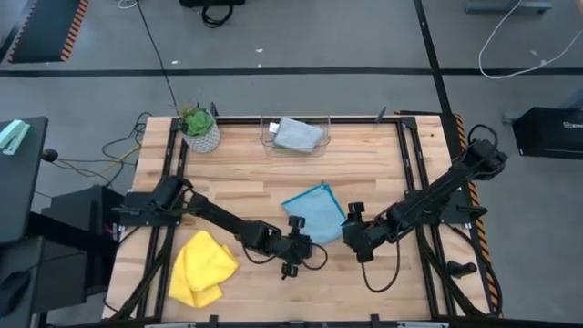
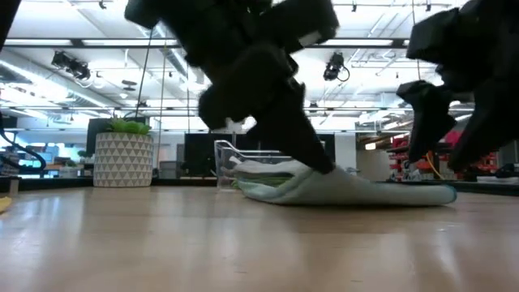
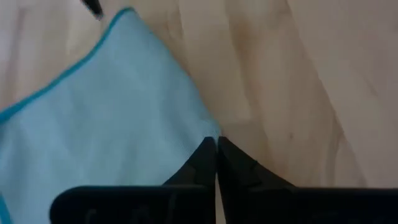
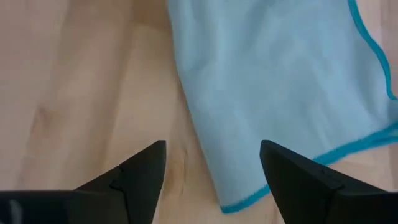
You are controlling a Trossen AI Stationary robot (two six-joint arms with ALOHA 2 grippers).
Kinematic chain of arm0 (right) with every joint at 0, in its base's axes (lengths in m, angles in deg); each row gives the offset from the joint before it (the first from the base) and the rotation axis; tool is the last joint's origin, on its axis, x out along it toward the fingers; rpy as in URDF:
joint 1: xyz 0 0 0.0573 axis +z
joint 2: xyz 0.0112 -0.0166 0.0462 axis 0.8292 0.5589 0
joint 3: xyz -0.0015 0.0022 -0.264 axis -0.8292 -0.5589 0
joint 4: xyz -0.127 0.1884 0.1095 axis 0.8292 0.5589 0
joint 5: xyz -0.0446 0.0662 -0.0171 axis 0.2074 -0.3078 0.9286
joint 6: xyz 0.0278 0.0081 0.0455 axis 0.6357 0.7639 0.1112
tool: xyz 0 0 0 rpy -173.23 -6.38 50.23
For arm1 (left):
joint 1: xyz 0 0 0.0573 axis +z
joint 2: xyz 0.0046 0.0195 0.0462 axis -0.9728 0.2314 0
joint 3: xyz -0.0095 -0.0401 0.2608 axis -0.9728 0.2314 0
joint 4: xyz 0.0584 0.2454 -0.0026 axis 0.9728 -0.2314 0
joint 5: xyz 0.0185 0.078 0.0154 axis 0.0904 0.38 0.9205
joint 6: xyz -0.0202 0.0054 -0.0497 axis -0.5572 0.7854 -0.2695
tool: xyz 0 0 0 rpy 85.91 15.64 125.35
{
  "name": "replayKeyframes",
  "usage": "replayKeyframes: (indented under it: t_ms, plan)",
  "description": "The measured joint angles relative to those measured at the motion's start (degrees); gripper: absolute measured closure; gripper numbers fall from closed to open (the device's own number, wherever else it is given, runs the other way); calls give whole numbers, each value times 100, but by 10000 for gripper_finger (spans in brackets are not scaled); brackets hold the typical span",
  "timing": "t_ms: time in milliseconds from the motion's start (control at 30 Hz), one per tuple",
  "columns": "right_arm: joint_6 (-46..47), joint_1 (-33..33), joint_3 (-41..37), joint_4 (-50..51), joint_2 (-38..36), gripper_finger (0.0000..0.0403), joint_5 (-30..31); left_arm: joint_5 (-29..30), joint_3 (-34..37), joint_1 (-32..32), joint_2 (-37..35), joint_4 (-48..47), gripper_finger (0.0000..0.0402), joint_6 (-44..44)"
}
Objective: Fold microfiber towels
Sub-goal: Fold the blue microfiber cloth
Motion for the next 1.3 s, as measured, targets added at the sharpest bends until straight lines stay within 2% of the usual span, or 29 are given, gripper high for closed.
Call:
replayKeyframes:
  t_ms: [200,533,667,967,1100,1300]
  plan:
    - [-110,-1,15,-259,502,140,238,-17,21,-1,-302,-154,393,-294]
    - [-169,123,-24,-204,824,194,620,195,148,-71,-532,71,396,-656]
    - [-135,186,-26,-282,873,239,667,348,518,-90,-653,446,396,-989]
    - [-133,232,-25,-571,783,388,887,758,1958,-339,-1465,1802,396,-1671]
    - [-10,285,50,-570,514,381,959,1033,2527,-528,-1848,2171,396,-2038]
    - [127,322,283,-524,84,384,791,1447,2688,-971,-1979,2234,396,-2459]
